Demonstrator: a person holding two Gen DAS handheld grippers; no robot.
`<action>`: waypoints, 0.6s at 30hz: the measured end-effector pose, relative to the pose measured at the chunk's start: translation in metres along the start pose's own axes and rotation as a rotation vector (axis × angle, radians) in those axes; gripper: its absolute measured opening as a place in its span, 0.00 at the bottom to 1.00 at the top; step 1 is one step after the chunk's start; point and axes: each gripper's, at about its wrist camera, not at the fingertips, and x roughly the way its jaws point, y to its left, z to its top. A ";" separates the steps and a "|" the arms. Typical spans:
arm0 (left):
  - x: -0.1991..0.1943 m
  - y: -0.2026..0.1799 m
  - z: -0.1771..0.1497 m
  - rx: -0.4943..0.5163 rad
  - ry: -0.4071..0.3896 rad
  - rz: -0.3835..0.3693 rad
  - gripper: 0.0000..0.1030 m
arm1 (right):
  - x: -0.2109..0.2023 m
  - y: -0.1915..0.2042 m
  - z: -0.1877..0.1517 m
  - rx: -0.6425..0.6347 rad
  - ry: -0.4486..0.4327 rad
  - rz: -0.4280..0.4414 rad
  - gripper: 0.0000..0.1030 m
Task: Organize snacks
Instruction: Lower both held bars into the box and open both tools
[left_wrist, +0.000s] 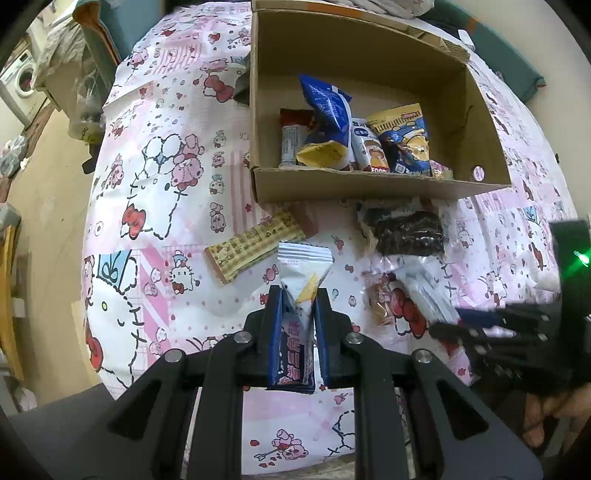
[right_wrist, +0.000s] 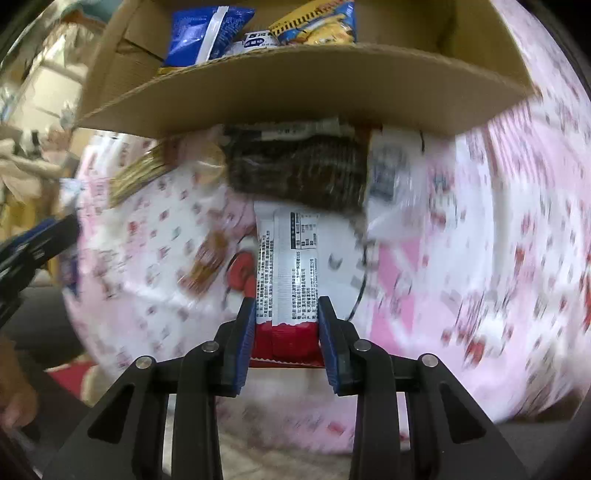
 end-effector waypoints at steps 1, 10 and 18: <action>0.000 0.000 0.000 0.002 -0.002 0.002 0.13 | -0.004 0.000 -0.006 0.011 -0.001 0.029 0.33; -0.024 0.005 -0.002 -0.005 -0.092 0.083 0.13 | -0.059 0.005 -0.032 0.012 -0.091 0.146 0.33; -0.080 0.001 0.017 -0.022 -0.257 0.070 0.13 | -0.126 0.007 -0.027 -0.003 -0.289 0.270 0.33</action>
